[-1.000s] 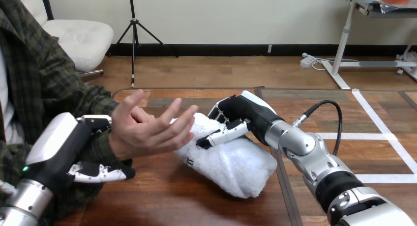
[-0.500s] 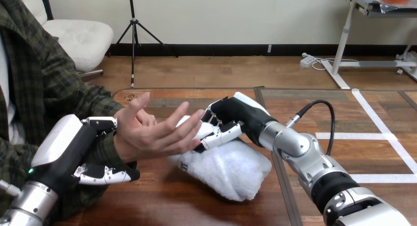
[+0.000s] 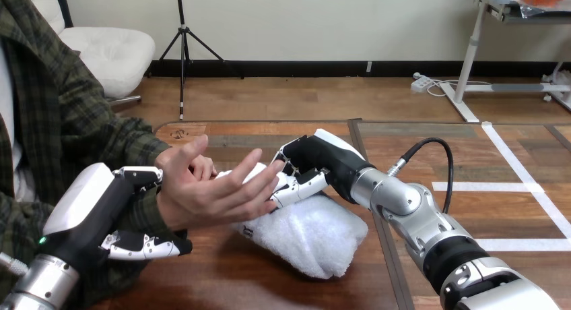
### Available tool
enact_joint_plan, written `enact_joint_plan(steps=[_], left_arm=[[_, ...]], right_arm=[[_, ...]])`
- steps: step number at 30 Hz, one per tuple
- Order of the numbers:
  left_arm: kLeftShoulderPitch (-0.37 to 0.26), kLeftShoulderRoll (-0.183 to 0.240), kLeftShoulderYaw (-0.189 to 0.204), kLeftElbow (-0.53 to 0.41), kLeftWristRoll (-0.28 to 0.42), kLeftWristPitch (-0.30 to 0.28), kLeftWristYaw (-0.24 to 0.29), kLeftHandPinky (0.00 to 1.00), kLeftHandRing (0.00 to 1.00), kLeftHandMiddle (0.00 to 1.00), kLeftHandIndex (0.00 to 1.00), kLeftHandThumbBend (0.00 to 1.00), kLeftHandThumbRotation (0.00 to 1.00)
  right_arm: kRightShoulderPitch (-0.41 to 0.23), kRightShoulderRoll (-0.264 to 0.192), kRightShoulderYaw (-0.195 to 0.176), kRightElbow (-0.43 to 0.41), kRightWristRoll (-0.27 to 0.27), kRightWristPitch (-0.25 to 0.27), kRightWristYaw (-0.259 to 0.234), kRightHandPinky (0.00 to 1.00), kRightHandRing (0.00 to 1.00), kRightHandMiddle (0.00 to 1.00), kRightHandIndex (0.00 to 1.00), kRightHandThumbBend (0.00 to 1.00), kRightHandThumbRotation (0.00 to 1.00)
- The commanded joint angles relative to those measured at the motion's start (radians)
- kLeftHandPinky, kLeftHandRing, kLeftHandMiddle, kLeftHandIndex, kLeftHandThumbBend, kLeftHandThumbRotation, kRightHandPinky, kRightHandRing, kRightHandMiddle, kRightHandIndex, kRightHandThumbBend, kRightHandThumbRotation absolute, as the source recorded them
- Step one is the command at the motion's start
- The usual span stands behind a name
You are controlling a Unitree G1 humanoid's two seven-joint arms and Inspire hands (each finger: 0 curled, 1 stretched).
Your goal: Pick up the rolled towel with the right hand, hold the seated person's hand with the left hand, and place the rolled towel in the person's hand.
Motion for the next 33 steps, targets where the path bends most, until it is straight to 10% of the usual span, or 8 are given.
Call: enact_joint_plan(steps=[1, 33], left_arm=[[0.006, -0.055, -0.046, -0.031, -0.02, -0.026, -0.02, 0.31, 0.38, 0.46, 0.48, 0.85, 0.13], [0.002, -0.061, -0.055, 0.051, -0.016, 0.001, -0.027, 0.32, 0.4, 0.48, 0.5, 0.86, 0.13]], right_arm=[[-0.2, 0.018, -0.003, -0.038, 0.009, -0.048, -0.002, 0.25, 0.3, 0.37, 0.41, 0.85, 0.0], [-0.18, 0.016, -0.014, -0.243, 0.046, -0.048, 0.115, 0.24, 0.29, 0.36, 0.39, 0.85, 0.0]])
